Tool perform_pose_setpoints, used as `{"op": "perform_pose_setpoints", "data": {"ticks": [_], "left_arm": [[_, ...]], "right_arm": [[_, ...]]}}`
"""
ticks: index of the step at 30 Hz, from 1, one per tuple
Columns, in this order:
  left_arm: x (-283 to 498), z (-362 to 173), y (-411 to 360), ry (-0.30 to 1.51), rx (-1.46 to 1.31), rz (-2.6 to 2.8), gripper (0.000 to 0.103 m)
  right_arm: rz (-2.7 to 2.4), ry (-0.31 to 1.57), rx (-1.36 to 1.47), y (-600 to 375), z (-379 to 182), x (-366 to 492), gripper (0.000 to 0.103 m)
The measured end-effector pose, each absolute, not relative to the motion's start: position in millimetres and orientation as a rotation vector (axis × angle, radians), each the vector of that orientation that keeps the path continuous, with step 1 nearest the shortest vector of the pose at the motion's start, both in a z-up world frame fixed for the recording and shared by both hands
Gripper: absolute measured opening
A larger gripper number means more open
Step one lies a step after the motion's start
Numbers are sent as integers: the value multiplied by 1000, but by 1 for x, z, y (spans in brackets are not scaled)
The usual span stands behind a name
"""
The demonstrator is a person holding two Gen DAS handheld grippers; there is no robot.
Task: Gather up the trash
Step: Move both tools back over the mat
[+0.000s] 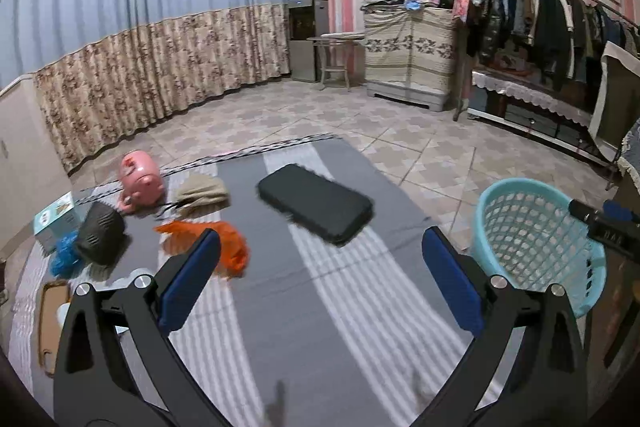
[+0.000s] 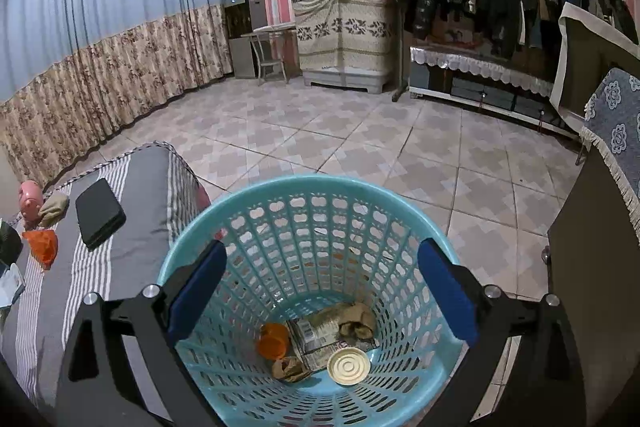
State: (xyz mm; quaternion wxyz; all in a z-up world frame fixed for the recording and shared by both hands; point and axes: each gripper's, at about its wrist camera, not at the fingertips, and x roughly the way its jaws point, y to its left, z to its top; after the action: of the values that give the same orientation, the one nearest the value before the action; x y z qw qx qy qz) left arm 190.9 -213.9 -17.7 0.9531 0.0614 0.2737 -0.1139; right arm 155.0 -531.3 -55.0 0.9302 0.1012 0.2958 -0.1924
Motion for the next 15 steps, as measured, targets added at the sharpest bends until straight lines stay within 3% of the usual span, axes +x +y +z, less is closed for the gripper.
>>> {"op": "perform_pose_setpoints", "data": {"ticks": [15], "left_arm": [[168,-16,-91,560,109,-62,97]], "right_arm": [[-305,602,192,-485,-55,155,95]]}}
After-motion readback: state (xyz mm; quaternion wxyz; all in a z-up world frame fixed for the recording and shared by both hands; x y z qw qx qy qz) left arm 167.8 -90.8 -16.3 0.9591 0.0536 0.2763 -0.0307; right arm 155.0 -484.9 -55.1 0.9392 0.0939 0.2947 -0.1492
